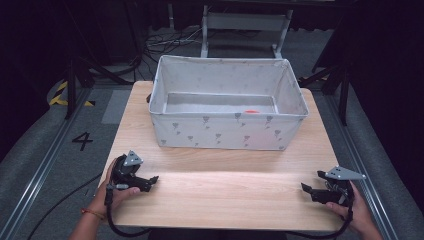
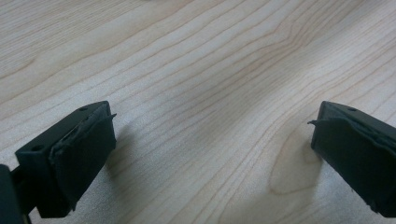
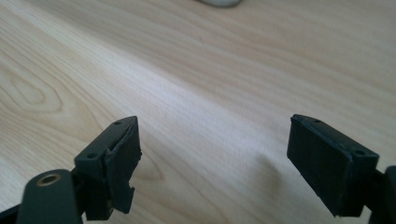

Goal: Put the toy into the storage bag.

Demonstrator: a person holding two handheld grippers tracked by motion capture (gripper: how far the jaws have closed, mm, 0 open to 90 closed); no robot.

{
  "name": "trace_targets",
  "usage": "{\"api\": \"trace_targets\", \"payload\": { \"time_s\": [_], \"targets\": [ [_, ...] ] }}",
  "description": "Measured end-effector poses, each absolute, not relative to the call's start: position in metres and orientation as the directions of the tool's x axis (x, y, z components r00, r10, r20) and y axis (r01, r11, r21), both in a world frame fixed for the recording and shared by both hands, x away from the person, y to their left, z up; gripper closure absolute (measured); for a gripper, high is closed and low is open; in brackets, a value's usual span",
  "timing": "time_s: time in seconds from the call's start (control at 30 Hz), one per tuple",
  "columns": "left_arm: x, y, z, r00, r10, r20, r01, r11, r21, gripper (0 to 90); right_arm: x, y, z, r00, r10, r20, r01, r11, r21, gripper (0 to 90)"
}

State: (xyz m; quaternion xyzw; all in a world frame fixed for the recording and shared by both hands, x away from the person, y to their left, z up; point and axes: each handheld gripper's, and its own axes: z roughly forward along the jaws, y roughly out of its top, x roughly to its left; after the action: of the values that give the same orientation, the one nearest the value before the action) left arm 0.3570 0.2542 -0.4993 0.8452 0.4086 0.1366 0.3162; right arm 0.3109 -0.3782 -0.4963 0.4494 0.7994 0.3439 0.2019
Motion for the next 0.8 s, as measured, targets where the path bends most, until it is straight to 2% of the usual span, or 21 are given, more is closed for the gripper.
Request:
{"api": "trace_targets", "payload": {
  "time_s": [0.2,0.8],
  "targets": [
    [0.3569,0.2544,-0.4992,0.630,0.777,-0.025,0.604,-0.469,0.644,0.2,0.3089,-0.3853,-0.5039,-0.478,0.878,0.028,0.611,0.310,0.728,18.4],
    [0.3559,0.2528,-0.4994,0.611,0.792,-0.025,0.613,-0.453,0.647,0.2,0.3090,-0.3842,-0.5042,-0.477,0.878,0.020,0.612,0.316,0.725,17.0]
  ]
}}
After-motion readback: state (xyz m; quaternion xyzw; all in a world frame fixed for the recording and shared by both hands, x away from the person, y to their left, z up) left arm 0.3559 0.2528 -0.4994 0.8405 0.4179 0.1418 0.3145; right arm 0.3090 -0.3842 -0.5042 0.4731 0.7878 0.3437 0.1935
